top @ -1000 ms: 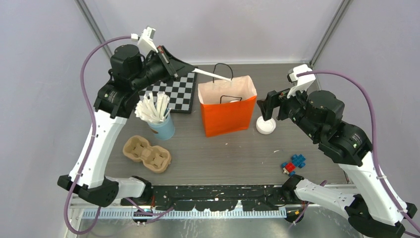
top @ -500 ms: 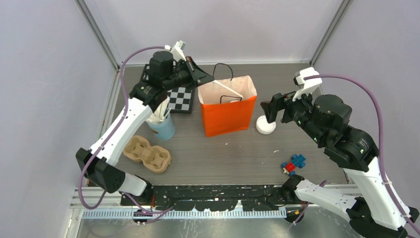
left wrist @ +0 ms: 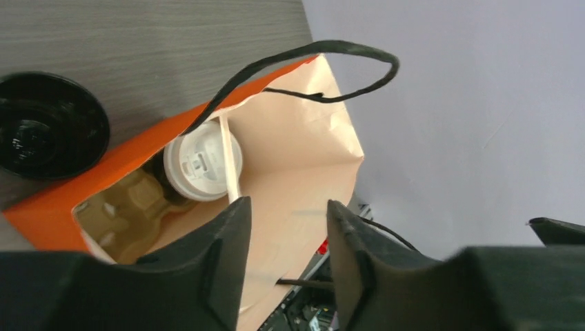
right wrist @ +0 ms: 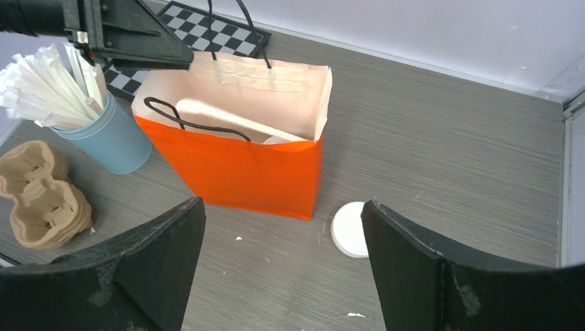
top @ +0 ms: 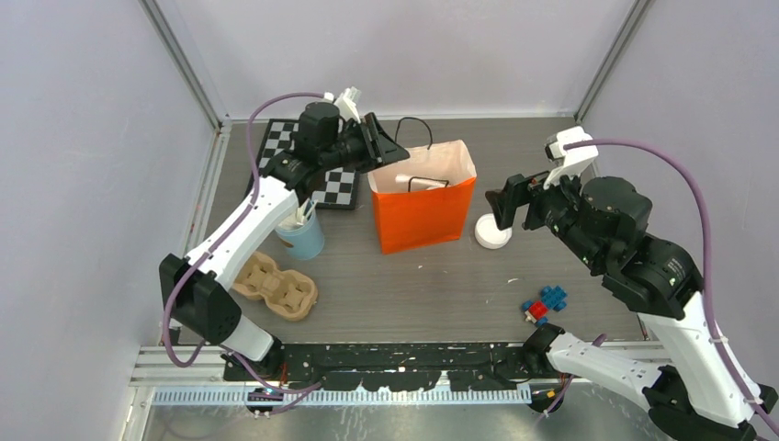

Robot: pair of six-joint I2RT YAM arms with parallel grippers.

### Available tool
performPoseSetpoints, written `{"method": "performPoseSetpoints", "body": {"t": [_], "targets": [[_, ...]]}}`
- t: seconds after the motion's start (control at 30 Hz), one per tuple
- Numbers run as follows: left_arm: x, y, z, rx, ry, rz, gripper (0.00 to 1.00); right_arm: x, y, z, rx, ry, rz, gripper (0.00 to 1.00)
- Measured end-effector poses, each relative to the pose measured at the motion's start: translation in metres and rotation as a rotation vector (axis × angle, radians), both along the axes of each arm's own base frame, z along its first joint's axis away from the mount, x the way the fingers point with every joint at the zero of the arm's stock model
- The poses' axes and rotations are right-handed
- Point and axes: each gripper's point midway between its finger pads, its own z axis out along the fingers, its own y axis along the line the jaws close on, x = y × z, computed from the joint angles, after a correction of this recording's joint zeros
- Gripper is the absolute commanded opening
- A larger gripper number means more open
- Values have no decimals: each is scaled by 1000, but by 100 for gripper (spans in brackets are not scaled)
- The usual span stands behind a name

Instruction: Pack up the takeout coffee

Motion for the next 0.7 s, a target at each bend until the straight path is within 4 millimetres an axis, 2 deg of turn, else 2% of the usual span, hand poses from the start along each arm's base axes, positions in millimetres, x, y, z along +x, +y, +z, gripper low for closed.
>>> {"method": "performPoseSetpoints", "body": {"t": [0.03,0.07,0.2,0.27,0.37,0.47,0.57,0.7], "targets": [[0,4,-2,21,3,3,86,1,0,-2,-5,6,-2,88],[0,7,-3,38,7,5,98,2,1,-4,-11,16,-7,88],[5,30,6,99,-15,41,100,8,1,-24,-46,91,-45,89],[4,42,17,128,-40,59,100,10,2,-33,-53,132,-62,90],[-4,60,44,171,-109,85,100,12,6,-45,-51,186,-79,93],[-22,73,75,193,-194,83,100,11,9,-50,-20,218,-92,93],[-46,86,98,201,-262,83,100,10,9,-48,45,234,-121,93],[-82,106,106,207,-321,89,100,10,4,-45,111,232,-178,94]]}}
